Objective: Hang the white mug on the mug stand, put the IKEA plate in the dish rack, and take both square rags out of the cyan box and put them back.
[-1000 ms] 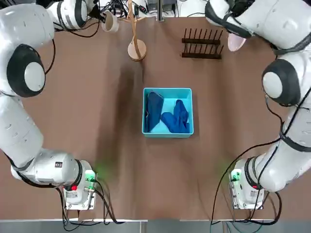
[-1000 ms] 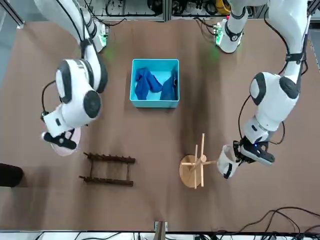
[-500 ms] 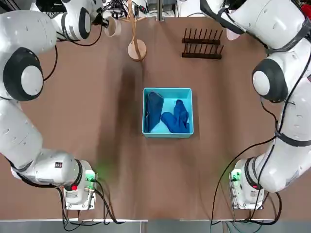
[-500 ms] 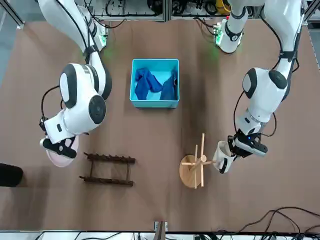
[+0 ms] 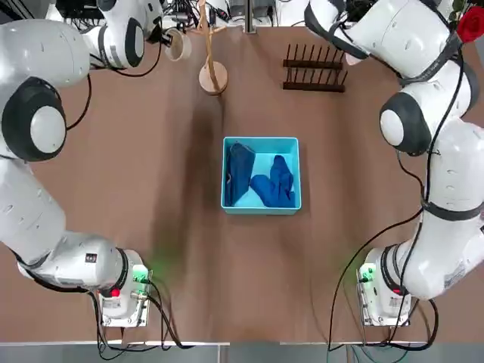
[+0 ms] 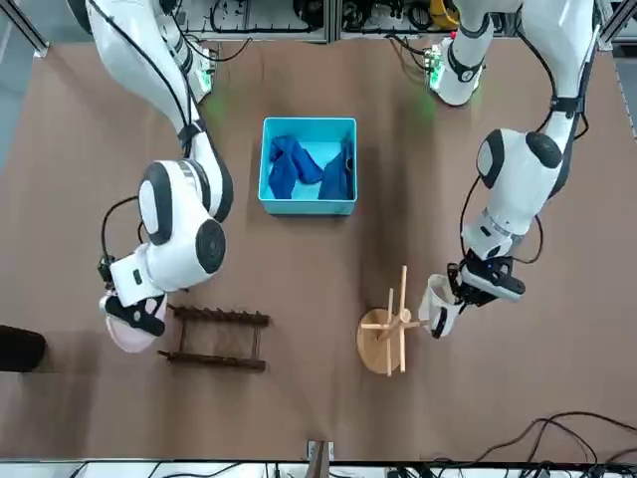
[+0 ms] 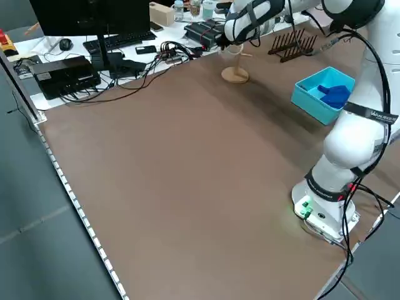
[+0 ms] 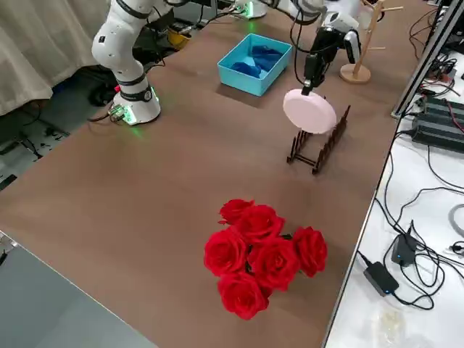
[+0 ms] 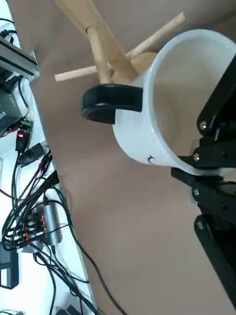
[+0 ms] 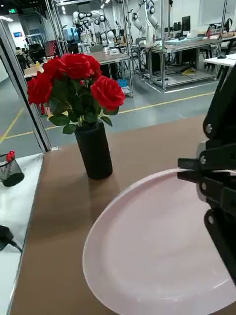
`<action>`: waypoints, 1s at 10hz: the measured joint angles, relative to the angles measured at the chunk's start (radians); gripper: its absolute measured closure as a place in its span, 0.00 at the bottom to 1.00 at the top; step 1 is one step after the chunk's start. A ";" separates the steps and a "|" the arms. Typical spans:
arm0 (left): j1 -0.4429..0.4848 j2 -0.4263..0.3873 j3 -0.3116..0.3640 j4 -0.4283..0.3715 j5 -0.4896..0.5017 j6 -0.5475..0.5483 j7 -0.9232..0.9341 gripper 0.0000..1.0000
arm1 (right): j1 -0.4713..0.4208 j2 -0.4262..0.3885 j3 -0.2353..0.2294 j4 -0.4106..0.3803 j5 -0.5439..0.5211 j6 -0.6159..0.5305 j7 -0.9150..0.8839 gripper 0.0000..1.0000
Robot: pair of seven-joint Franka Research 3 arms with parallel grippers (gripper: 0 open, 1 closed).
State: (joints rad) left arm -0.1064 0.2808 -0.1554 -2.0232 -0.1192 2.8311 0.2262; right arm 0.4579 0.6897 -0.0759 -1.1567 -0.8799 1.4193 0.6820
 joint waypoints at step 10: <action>-0.043 0.019 -0.003 -0.004 0.140 0.038 -0.229 0.94 | -0.002 0.049 -0.004 0.007 0.000 0.037 0.066 0.97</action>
State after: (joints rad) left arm -0.1490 0.3000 -0.1584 -2.0267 0.0208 2.8688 -0.0024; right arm 0.4560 0.7386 -0.0804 -1.1499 -0.8799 1.4560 0.7476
